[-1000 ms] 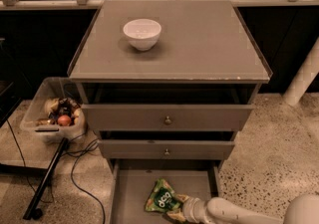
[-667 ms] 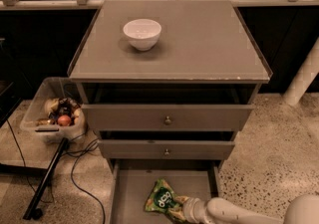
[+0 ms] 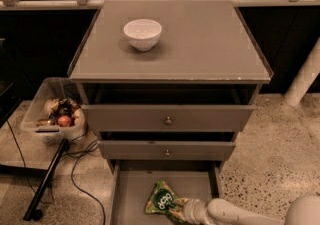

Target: Pick green rice chip bag from bottom drawer and place on counter

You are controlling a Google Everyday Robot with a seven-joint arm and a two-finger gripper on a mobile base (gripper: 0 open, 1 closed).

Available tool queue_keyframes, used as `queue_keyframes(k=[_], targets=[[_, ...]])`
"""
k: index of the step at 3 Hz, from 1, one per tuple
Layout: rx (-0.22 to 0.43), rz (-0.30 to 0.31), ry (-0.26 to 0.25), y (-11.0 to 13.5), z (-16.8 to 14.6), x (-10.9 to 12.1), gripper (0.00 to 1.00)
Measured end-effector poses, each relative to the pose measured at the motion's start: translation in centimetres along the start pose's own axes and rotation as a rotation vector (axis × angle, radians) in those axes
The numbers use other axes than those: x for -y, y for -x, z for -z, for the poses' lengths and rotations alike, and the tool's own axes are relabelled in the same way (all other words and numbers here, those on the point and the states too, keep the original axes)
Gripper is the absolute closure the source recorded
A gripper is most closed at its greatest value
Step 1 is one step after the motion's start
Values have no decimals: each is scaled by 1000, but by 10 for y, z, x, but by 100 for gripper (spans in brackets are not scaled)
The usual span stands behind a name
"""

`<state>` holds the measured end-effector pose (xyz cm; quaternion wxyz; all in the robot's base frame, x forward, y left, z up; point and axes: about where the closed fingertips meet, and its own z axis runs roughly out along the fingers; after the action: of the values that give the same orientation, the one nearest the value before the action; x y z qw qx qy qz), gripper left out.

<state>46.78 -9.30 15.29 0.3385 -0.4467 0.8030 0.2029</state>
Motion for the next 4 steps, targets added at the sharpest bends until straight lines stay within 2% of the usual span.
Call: queue_keyframes(k=[1, 2, 3, 4], targets=[[-12, 13, 31, 8, 4, 0, 100], [23, 35, 44, 32, 36, 10, 100], [93, 50, 22, 58, 88, 24, 100], [125, 63, -2, 76, 135, 36, 100]])
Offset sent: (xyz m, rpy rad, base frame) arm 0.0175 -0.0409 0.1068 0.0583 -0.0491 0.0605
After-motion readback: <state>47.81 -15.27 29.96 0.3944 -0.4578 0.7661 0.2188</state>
